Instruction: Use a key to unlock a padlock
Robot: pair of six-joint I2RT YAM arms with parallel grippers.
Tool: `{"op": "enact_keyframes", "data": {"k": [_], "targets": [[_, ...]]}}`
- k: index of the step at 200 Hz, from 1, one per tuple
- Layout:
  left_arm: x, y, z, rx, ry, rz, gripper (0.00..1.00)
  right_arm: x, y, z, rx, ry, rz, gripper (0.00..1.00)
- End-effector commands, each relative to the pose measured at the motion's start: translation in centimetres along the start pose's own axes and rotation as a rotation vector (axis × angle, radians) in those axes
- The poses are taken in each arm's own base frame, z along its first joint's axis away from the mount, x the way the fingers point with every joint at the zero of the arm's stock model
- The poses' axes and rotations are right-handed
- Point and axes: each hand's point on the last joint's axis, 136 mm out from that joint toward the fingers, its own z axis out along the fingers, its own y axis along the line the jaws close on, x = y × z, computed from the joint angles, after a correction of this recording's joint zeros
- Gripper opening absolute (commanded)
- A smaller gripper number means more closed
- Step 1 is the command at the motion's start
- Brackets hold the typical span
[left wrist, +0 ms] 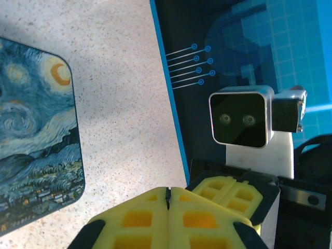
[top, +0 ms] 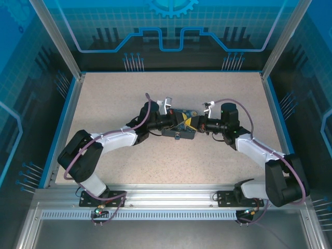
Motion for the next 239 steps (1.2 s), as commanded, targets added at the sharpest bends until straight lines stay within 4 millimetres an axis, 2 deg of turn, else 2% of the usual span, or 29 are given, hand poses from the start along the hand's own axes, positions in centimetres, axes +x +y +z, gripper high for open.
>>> {"op": "enact_keyframes", "data": {"k": [1,9,26,35,58,64,91,112,123,141,162,176,196,225,239], "targets": [[0.2,0.7,0.0,0.002,0.002,-0.010,0.00,-0.4,1.6,-0.1,-0.030,0.004,-0.036,0.02],[0.0,0.9,-0.1,-0.003,-0.017,-0.024,0.00,-0.7,1.4,-0.5,-0.019,-0.013,-0.023,0.14],[-0.5,1.3,-0.6,0.000,-0.065,-0.070,0.00,-1.1,1.1,-1.5,0.004,-0.060,-0.012,0.53],[-0.7,1.5,-0.8,0.004,-0.093,-0.097,0.00,-1.0,0.8,-1.9,0.024,-0.074,0.002,0.68],[-1.5,1.6,-1.4,0.014,-0.163,-0.159,0.00,-1.1,0.2,-2.8,0.080,-0.121,0.022,0.96],[-1.6,1.6,-1.5,0.017,-0.178,-0.170,0.00,-1.1,-0.2,-3.1,0.113,-0.136,0.030,0.99],[-2.5,1.5,-2.4,0.018,-0.256,-0.201,0.00,-1.6,-2.8,-4.6,0.309,-0.224,0.044,1.00],[-3.1,1.1,-3.1,0.013,-0.321,-0.206,0.00,-2.3,-4.3,-5.2,0.307,-0.338,0.127,1.00],[-3.4,0.8,-3.4,0.020,-0.353,-0.208,0.00,-2.7,-4.3,-5.2,0.282,-0.368,0.124,1.00],[-3.6,0.6,-3.8,0.028,-0.403,-0.231,0.00,-2.9,-3.4,-4.4,0.257,-0.325,0.090,1.00],[-3.6,0.4,-4.0,0.042,-0.462,-0.263,0.00,-3.5,-1.1,-3.1,0.108,-0.314,0.059,0.98],[-3.6,0.4,-4.1,0.052,-0.498,-0.288,0.00,-3.8,0.0,-2.5,0.035,-0.324,0.046,0.93],[-3.5,0.1,-4.2,0.067,-0.539,-0.313,0.00,-3.9,1.4,-1.7,-0.022,-0.317,0.027,0.80],[-3.6,-0.4,-4.4,0.091,-0.588,-0.327,0.00,-3.5,2.7,0.0,-0.059,-0.287,0.013,0.52],[-3.6,-0.6,-4.4,0.101,-0.602,-0.332,0.00,-3.3,2.9,0.7,-0.063,-0.275,0.013,0.46]]}}
